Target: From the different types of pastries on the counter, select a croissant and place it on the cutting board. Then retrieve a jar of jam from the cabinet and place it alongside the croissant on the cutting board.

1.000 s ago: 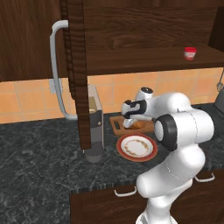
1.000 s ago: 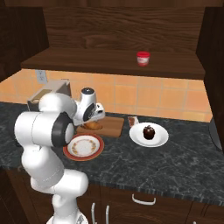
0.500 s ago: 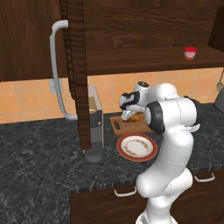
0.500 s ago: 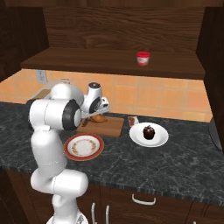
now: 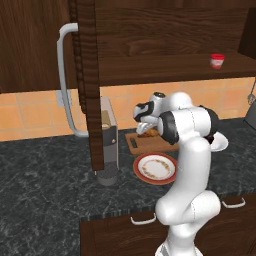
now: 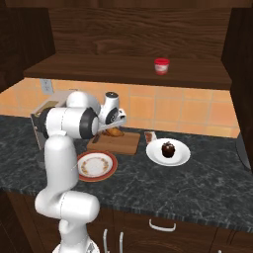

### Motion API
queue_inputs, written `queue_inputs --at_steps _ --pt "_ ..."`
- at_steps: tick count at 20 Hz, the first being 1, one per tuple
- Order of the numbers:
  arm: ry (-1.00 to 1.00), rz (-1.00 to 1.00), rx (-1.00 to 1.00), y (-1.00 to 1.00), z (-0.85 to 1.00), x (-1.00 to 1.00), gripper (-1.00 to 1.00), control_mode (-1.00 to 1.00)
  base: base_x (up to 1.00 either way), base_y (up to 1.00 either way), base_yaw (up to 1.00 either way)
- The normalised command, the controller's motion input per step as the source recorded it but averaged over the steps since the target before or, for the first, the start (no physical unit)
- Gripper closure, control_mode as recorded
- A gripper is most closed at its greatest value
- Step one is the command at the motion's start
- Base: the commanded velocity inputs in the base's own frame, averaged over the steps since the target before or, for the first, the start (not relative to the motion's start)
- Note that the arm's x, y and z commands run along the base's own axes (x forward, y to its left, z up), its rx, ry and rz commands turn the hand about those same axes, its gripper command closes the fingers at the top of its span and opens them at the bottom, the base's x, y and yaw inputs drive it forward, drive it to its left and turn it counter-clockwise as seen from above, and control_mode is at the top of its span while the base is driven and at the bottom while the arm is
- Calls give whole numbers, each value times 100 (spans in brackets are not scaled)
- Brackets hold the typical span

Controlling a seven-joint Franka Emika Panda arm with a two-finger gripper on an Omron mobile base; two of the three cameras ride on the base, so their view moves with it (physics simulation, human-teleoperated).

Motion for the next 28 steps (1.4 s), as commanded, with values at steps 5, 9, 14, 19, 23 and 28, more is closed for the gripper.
queue_inputs --at_steps 5,9,14,19,23,28 --pt "1 0 0 15 -5 -53 -100 -100 0 0 0" --pt "-4 2 -2 0 -11 -1 -100 -100 0 0 0" --pt "-24 6 -9 0 -19 0 -100 -100 0 0 0" --pt "-7 11 -4 3 -21 14 100 -100 0 0 0" --pt "2 2 -3 8 -8 20 100 -100 0 0 0" --pt "1 6 -10 0 72 0 100 -100 0 0 0"
